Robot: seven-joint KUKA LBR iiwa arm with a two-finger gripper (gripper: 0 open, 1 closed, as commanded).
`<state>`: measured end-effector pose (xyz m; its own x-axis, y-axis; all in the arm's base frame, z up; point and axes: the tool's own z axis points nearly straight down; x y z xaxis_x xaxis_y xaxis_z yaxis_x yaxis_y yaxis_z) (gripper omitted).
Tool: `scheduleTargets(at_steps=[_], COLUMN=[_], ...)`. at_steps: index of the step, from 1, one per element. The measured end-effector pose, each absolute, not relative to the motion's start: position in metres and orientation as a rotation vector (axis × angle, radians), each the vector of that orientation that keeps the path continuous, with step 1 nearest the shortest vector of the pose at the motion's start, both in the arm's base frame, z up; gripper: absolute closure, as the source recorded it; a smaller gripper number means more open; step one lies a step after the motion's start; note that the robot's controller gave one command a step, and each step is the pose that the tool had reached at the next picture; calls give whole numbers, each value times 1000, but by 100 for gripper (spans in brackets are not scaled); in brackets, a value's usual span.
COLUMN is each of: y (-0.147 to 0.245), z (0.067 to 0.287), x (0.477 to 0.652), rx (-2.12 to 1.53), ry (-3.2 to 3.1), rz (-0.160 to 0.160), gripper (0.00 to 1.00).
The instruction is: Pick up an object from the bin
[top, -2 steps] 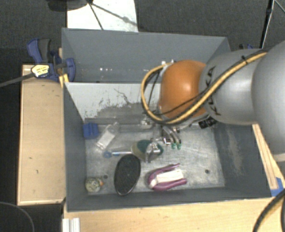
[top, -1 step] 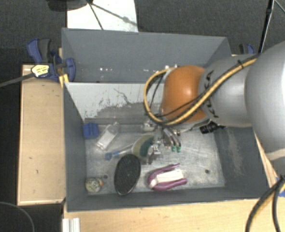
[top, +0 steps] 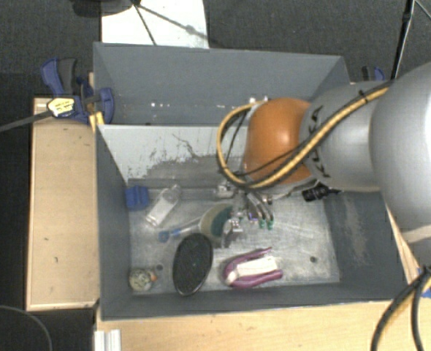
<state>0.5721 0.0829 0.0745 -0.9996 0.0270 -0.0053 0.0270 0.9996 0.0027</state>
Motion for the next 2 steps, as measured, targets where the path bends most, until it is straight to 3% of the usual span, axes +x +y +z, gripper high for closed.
scheduleTargets(at_steps=[1, 2], y=[83, 83], z=[77, 161], x=[575, 577], rx=[44, 48], ry=[3127, 3132], rz=[5, 3], gripper=[100, 100])
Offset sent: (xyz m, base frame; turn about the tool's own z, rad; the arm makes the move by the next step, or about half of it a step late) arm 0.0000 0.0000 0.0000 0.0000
